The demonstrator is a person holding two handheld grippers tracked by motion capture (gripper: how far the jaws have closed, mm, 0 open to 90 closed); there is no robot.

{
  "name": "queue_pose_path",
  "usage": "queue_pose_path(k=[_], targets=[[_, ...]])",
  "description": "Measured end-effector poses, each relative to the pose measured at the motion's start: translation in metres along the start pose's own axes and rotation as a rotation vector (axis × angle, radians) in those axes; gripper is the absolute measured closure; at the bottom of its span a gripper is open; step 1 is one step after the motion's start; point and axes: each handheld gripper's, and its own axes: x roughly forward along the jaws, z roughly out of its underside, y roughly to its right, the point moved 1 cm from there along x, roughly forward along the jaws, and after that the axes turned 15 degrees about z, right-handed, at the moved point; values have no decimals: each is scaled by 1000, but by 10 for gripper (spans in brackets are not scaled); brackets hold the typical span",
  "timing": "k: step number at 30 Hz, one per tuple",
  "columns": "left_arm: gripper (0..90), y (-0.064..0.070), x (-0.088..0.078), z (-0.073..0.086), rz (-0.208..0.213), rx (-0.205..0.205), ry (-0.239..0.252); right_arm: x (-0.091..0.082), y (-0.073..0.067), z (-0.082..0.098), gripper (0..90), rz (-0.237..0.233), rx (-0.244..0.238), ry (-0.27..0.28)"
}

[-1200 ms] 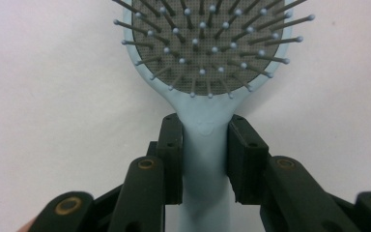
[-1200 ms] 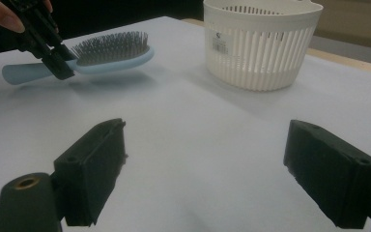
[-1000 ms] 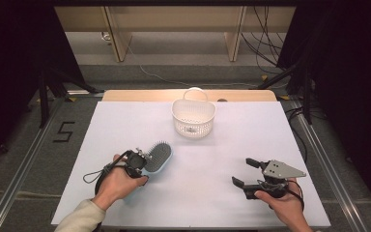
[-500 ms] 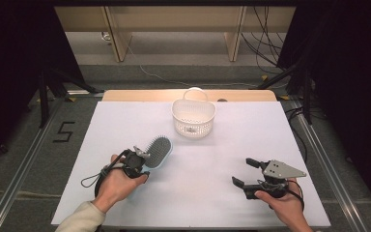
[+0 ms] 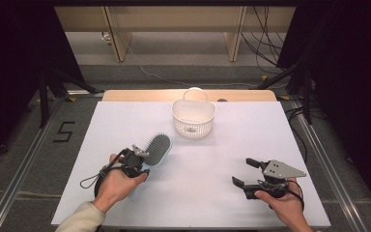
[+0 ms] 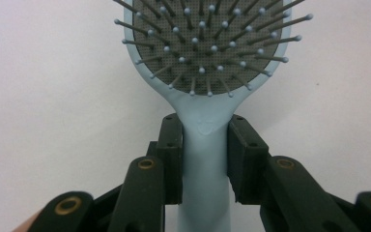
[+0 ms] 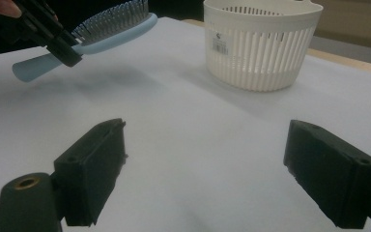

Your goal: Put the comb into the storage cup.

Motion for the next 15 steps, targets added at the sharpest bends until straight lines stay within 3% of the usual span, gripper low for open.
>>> queue_pose_path(k=[15], targets=[[698, 0, -2, -1, -2, 8, 27, 0, 0, 0, 156, 0, 0, 1]])
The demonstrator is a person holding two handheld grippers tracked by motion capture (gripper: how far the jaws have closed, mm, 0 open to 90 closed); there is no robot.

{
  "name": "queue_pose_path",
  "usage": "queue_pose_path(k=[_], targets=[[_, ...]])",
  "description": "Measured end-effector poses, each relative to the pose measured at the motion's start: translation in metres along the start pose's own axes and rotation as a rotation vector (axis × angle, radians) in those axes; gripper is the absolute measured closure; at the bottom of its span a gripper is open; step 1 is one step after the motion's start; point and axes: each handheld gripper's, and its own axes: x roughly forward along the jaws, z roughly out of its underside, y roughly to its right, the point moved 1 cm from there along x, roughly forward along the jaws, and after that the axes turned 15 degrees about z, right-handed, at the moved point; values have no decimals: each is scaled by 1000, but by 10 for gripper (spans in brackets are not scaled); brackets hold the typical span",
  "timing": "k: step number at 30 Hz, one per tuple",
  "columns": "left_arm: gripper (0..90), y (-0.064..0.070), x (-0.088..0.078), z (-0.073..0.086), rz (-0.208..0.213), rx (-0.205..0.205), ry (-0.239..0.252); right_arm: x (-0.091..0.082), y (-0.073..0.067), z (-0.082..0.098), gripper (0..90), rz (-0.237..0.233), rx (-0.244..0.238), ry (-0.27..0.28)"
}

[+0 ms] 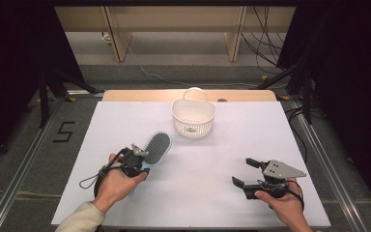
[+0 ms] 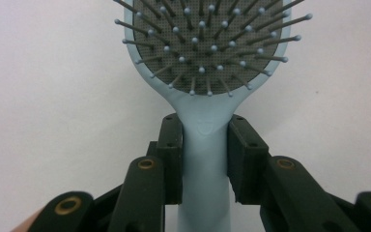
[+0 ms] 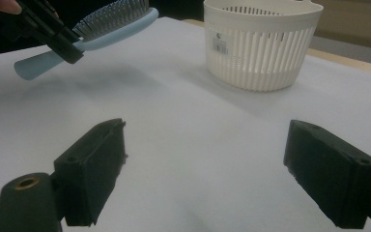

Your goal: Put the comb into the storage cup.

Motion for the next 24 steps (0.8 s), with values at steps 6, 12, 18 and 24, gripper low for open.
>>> queue_pose_path(k=[6, 12, 18, 24], targets=[[698, 0, -1, -1, -7, 2, 20, 0, 0, 0, 156, 0, 0, 0], [698, 0, -2, -1, -11, 6, 41, 0, 0, 0, 156, 0, -1, -1], [698, 0, -3, -2, -9, 7, 51, 0, 0, 0, 156, 0, -1, -2], [698, 0, -4, -2, -20, 10, 76, 0, 0, 0, 156, 0, -1, -2]])
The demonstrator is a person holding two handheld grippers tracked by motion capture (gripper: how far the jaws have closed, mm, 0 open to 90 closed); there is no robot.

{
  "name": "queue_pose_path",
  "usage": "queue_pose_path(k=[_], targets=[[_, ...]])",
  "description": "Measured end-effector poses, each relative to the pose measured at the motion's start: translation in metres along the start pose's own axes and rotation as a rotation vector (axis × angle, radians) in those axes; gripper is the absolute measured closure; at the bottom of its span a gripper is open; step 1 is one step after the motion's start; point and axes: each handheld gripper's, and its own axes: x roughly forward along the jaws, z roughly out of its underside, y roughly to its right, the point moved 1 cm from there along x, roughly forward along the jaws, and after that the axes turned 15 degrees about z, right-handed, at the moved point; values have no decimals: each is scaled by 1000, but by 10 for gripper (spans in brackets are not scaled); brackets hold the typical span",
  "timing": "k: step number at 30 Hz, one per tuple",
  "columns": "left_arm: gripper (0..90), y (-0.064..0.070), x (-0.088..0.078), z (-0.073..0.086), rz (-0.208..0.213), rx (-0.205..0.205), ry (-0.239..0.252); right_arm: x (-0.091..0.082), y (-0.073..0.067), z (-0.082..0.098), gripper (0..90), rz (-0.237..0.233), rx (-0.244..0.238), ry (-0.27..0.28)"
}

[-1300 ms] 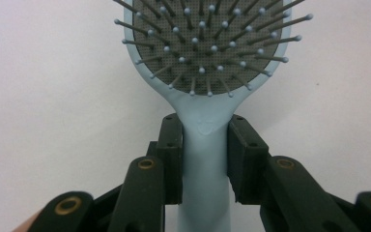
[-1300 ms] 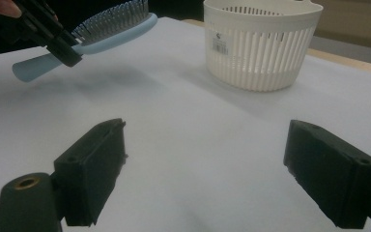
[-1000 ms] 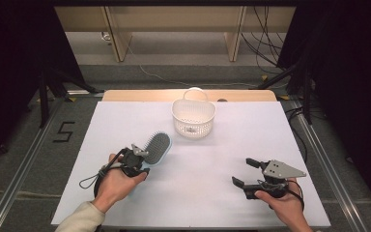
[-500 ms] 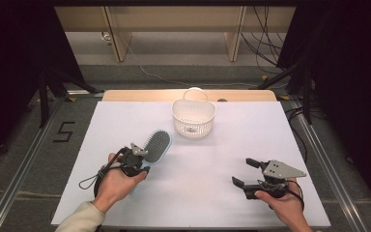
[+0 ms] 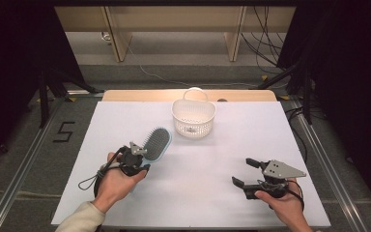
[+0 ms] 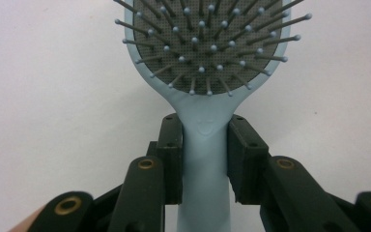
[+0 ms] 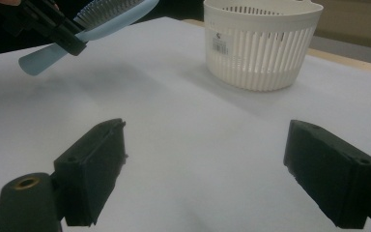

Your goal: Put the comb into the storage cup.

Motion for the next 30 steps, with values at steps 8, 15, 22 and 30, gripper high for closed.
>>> queue_pose_path(k=[8, 15, 22, 30], targets=[[698, 0, -1, -1, 5, -1, 14, 0, 0, 0, 156, 0, -1, -1], [698, 0, -2, -1, 0, 1, 39, 0, 0, 0, 156, 0, -1, 0], [698, 0, -4, -2, -6, -3, 69, 0, 0, 0, 156, 0, -1, -1], [698, -1, -4, -2, -14, 9, 88, 0, 0, 0, 156, 1, -2, -1]])
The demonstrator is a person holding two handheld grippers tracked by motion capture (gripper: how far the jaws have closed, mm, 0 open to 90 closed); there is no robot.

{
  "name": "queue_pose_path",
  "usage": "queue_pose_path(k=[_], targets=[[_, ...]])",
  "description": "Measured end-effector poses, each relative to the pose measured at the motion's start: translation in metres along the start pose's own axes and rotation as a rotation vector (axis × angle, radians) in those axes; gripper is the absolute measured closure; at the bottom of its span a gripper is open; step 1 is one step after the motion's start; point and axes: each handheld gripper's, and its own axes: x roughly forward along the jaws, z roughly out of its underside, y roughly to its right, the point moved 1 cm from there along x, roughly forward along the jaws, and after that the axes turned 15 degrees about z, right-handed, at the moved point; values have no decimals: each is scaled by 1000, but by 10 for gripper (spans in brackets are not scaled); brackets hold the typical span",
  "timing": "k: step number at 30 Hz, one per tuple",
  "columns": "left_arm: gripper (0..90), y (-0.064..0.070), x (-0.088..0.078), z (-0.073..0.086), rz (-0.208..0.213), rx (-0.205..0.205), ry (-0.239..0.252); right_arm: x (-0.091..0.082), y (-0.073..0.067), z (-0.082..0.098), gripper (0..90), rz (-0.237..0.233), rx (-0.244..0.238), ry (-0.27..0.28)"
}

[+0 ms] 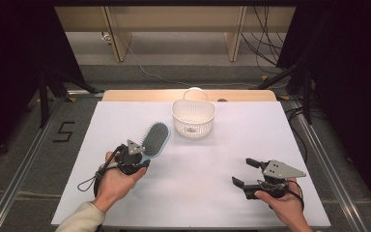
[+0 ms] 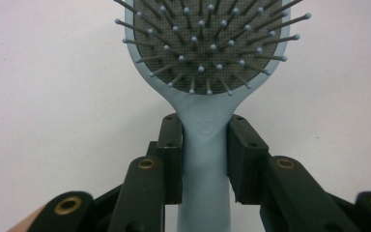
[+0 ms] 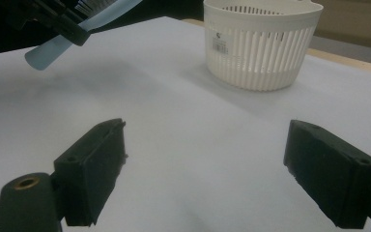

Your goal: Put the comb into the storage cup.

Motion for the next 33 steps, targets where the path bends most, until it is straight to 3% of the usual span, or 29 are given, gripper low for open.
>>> queue_pose_path(k=[33], targets=[[698, -6, -1, 0, -18, 37, 79, 0, 0, 0, 156, 2, 0, 0]])
